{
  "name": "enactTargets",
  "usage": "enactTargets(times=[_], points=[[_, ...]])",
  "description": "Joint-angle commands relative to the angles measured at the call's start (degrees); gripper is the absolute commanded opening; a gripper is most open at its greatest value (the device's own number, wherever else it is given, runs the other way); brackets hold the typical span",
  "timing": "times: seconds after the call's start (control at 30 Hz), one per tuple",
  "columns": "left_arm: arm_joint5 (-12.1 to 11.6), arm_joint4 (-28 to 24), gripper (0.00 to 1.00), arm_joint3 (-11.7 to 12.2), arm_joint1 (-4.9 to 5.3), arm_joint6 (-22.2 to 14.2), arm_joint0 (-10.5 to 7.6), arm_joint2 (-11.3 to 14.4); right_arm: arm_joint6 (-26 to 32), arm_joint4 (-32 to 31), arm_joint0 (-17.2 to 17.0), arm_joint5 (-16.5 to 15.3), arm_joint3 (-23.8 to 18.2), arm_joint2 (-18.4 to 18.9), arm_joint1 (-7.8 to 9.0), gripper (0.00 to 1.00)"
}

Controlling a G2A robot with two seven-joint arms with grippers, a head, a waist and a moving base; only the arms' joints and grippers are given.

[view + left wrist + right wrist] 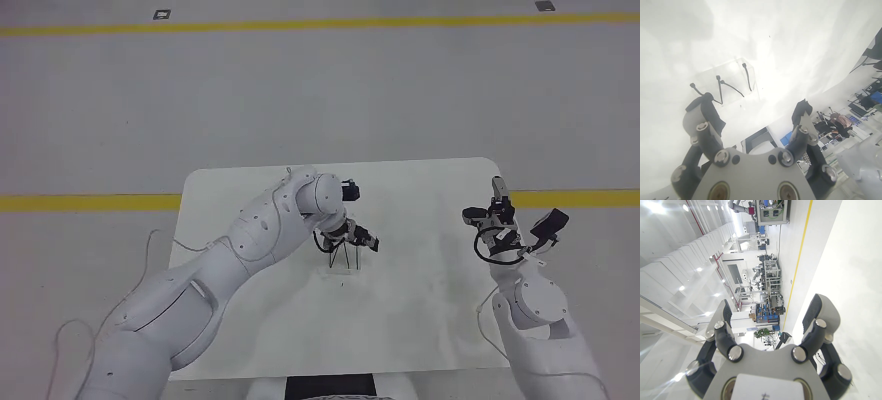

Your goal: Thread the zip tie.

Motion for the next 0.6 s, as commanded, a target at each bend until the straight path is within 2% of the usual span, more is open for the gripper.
enactTargets(times=[0.0, 0.1, 0.27, 0.33, 0.57], points=[[0.0, 0.57, 0.95, 1.6, -1.21, -0.55, -0.64, 0.94, 0.0, 0.0, 0.0, 0.0, 0.0, 0.0, 0.0, 1.0], [0.0, 1.08, 0.88, 4.4, -3.01, -1.79, -1.74, 2.07, 0.0, 0.0, 0.0, 0.0, 0.0, 0.0, 0.0, 1.0], [0.0, 2.27, 0.83, 8.34, -6.0, -3.69, -3.37, 3.78, 0.0, 0.0, 0.0, 0.0, 0.0, 0.0, 0.0, 1.0], [0.0, 2.98, 0.75, 10.12, -7.24, -4.23, -3.8, 4.47, 0.0, 0.0, 0.0, 0.0, 0.0, 0.0, 0.0, 1.0], [0.0, 6.11, 0.64, 15.63, -10.82, -5.77, -5.75, 5.85, 0.0, 0.0, 0.0, 0.0, 0.0, 0.0, 0.0, 1.0]])
